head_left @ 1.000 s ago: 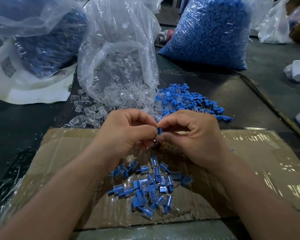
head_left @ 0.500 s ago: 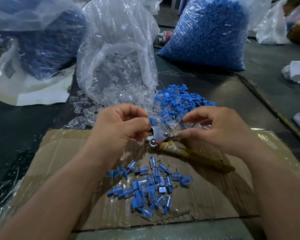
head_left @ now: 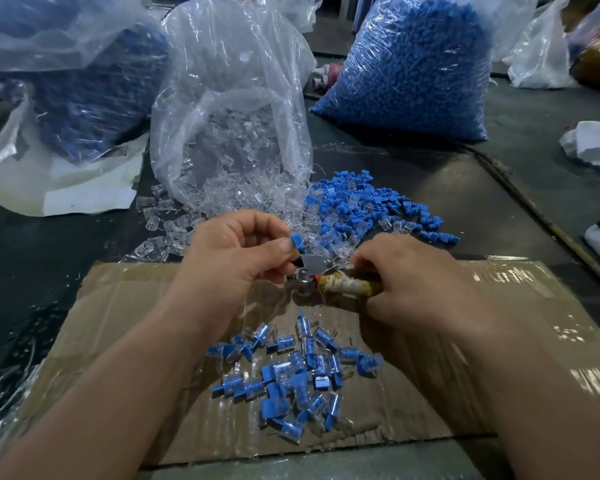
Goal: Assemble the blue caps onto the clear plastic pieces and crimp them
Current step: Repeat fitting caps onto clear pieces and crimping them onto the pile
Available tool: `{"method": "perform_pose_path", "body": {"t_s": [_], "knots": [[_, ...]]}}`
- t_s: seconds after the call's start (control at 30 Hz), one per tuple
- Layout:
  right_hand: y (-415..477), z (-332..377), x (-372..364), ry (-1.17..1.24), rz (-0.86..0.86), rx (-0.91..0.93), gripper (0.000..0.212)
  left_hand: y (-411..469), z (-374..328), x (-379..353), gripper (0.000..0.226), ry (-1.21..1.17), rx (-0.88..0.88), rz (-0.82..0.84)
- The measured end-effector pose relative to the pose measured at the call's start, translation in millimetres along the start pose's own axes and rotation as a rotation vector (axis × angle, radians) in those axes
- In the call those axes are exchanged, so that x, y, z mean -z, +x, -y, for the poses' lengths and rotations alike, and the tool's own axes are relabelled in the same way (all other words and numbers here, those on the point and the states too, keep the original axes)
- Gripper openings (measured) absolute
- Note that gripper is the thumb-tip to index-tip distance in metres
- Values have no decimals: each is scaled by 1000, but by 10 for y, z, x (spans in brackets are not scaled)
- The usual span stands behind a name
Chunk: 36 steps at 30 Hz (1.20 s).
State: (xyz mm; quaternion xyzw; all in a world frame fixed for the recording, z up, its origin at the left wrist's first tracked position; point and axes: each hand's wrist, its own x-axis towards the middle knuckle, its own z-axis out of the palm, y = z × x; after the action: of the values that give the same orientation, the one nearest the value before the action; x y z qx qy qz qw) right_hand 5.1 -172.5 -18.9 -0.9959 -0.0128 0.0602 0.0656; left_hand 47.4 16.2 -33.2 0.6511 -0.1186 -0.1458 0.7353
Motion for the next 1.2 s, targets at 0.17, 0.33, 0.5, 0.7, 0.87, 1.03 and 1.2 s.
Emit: {"method": "perform_pose_path", "body": {"t_s": [0.17, 0.33, 0.5, 0.7, 0.87, 1.03, 1.2], "knots": [[51, 35, -98, -54, -100, -17, 15, 12, 2, -1, 14, 7, -6, -15], [40, -29, -95, 46, -272, -33, 9, 26, -1, 19, 13, -13, -60, -87], [-3, 20, -56, 201, -400, -12, 15, 20, -9, 6, 16, 9, -130, -132], [-18, 93, -85, 349, -268, 78, 15, 12, -4, 0, 16, 28, -168, -128], [-18, 77, -86, 362, -243, 77, 20, 9, -7, -4, 17, 77, -204, -117], [-20, 86, -100, 342, -197, 89, 21, 14, 8, -4, 20, 109, -219, -124], [-15, 93, -88, 251, -246, 95, 12, 6, 10, 2, 22, 152, -238, -126]]}}
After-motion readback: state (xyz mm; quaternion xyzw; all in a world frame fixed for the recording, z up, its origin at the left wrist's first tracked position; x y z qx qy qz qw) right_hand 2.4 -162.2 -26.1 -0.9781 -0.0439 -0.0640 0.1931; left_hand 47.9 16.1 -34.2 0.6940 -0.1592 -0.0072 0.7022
